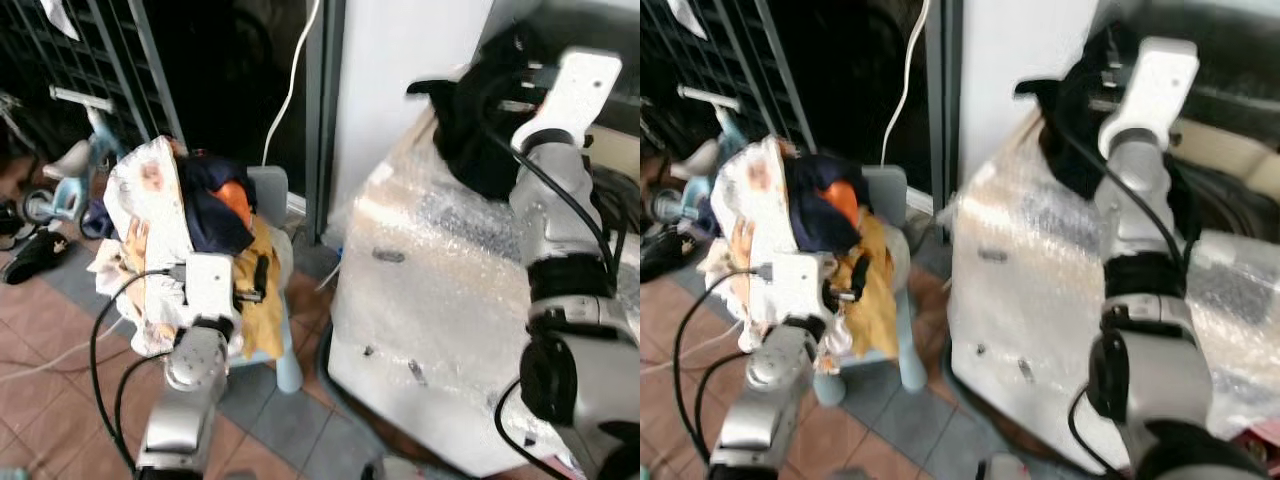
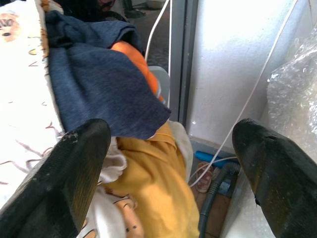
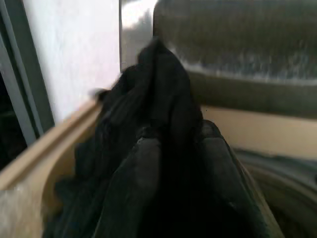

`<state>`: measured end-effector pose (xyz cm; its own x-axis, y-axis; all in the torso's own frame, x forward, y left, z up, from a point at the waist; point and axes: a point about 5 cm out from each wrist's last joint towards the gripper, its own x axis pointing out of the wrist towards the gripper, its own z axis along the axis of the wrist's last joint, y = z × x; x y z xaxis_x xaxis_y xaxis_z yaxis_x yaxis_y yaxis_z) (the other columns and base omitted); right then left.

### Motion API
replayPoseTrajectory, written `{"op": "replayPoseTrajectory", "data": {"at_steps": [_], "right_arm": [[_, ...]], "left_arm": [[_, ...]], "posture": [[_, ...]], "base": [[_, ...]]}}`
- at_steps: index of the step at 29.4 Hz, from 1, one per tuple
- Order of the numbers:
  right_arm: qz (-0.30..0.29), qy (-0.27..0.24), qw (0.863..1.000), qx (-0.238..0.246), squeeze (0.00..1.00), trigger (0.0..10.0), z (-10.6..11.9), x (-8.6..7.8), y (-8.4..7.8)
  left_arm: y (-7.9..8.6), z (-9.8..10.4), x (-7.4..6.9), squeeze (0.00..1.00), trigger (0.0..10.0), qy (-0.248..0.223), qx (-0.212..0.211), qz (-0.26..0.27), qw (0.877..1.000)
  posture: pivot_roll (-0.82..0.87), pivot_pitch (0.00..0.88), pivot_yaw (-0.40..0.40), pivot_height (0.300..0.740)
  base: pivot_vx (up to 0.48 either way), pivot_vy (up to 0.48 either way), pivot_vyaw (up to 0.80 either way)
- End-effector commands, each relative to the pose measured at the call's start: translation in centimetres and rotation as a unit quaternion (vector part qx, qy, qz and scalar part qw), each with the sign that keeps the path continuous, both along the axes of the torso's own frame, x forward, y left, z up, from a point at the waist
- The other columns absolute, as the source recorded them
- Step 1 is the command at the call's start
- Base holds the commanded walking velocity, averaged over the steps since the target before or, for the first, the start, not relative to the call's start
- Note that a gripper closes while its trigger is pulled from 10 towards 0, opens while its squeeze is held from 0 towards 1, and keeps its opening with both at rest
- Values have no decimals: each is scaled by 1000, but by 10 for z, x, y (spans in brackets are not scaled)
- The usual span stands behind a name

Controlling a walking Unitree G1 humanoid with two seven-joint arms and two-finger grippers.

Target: Clothes washing

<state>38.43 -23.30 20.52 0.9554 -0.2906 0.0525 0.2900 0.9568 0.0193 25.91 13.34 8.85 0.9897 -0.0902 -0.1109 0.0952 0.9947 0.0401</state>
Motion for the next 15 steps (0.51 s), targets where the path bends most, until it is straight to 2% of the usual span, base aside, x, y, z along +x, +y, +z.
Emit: {"op": "replayPoseTrajectory", "data": {"at_steps": [1, 3, 5, 6, 8, 12, 14, 15], "right_arm": [[0, -2, 1000, -8, 1000, 10000, 3, -2, 0], [-21, 2, 999, -34, 1000, 10000, -6, -14, -10], [-36, -9, 998, -47, 1000, 10000, -5, -19, -16], [-56, -21, 995, -84, 1000, 10000, -1, -25, -22], [-56, -32, 992, -104, 1000, 10000, 1, -31, -22], [-15, -43, 994, -95, 1000, 10000, 1, -37, -13], [66, -61, 995, -40, 1000, 10000, -2, -45, 9], [66, -61, 995, -40, 1000, 10000, -2, -45, 9]], "left_arm": [[3, -2, -1, 0, 10000, 7, 8, 0, 1000], [5, -3, -2, 0, 10000, 9, 13, 0, 1000], [5, -3, -2, 0, 10000, 10, 15, -1, 1000], [5, -3, -3, 0, 10000, 11, 17, -3, 1000], [5, -4, -3, 0, 10000, 11, 19, -4, 1000], [6, -4, -3, 0, 10000, 12, 26, -2, 1000], [8, -5, -3, 0, 10000, 17, 29, 12, 999], [8, -5, -3, 0, 10000, 17, 29, 12, 999]], "posture": [[-26, 0, 5, 740], [-26, 0, 9, 740], [-25, 0, 10, 740], [-24, 0, 10, 740], [-22, 0, 13, 740], [-26, 0, 17, 740], [-25, 0, 18, 740], [-25, 0, 18, 740]], "base": [[0, 0, 0], [0, 0, 0], [0, 0, 0], [0, 0, 0], [0, 0, 0], [0, 0, 0], [0, 0, 0], [0, 0, 0]]}}
